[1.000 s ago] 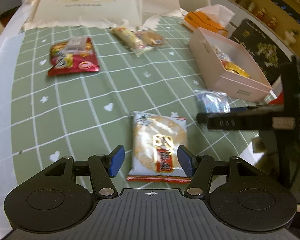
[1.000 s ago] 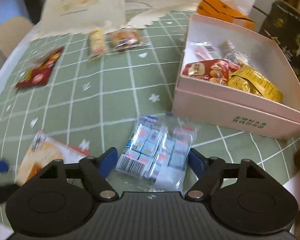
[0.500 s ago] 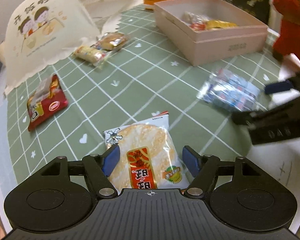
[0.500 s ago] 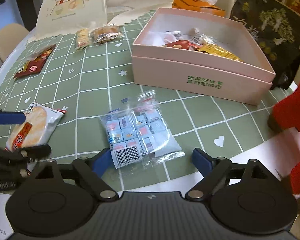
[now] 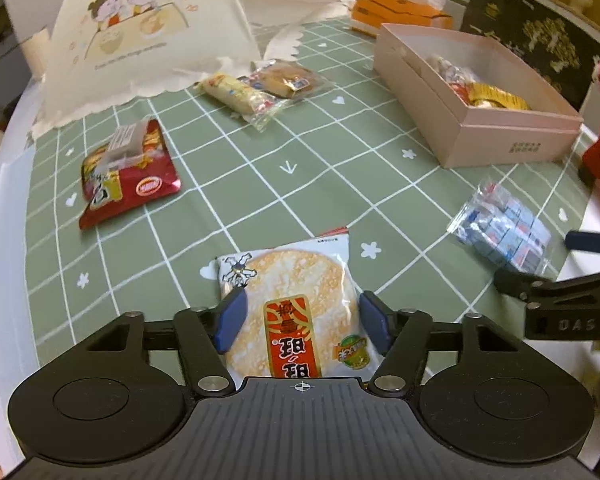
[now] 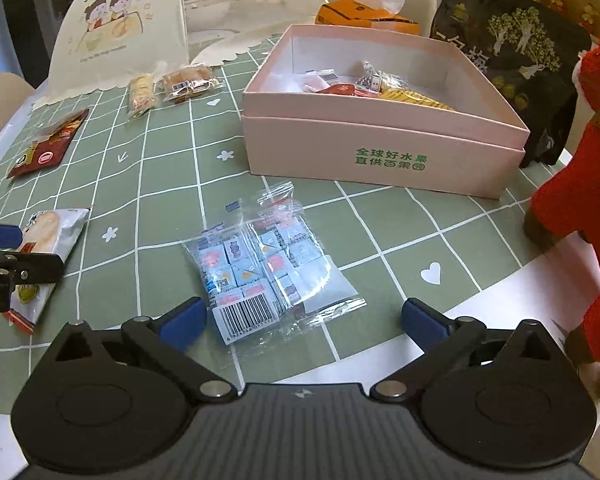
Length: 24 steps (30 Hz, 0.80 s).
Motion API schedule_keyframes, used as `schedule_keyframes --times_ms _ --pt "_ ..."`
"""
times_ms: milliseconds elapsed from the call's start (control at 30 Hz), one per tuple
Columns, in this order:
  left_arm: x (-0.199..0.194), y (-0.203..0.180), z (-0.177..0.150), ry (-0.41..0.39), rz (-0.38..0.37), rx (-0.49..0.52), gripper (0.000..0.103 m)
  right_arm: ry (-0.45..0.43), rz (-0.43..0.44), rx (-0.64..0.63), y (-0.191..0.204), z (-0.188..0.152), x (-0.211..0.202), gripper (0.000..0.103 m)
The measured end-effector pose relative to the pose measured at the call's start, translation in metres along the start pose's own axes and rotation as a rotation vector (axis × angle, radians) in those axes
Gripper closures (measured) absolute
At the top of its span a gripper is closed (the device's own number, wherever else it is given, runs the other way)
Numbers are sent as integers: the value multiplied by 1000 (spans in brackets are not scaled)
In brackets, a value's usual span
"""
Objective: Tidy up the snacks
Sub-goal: 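Grasp the rice-cracker packet with the left tool while the right tool grasps the candy-cube bag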
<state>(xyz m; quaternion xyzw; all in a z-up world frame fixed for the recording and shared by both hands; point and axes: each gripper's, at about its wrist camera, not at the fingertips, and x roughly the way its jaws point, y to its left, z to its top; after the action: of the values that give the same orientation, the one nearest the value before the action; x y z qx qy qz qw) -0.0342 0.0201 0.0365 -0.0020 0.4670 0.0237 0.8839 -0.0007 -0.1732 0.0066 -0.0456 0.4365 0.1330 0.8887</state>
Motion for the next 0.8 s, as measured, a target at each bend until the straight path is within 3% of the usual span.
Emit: schedule_keyframes --times_ms 233,400,667,800 --pt "-7 1 -9 -9 -28 7 40 66 53 -62 13 25 12 4" --pt "-8 1 -12 -20 -36 31 40 45 89 -128 21 20 1 31" --pt "-7 5 -11 -33 -53 1 38 66 110 -166 6 -2 -19 32" --pt "-9 10 -10 -25 -89 -3 36 70 98 -148 -1 -5 -19 26"
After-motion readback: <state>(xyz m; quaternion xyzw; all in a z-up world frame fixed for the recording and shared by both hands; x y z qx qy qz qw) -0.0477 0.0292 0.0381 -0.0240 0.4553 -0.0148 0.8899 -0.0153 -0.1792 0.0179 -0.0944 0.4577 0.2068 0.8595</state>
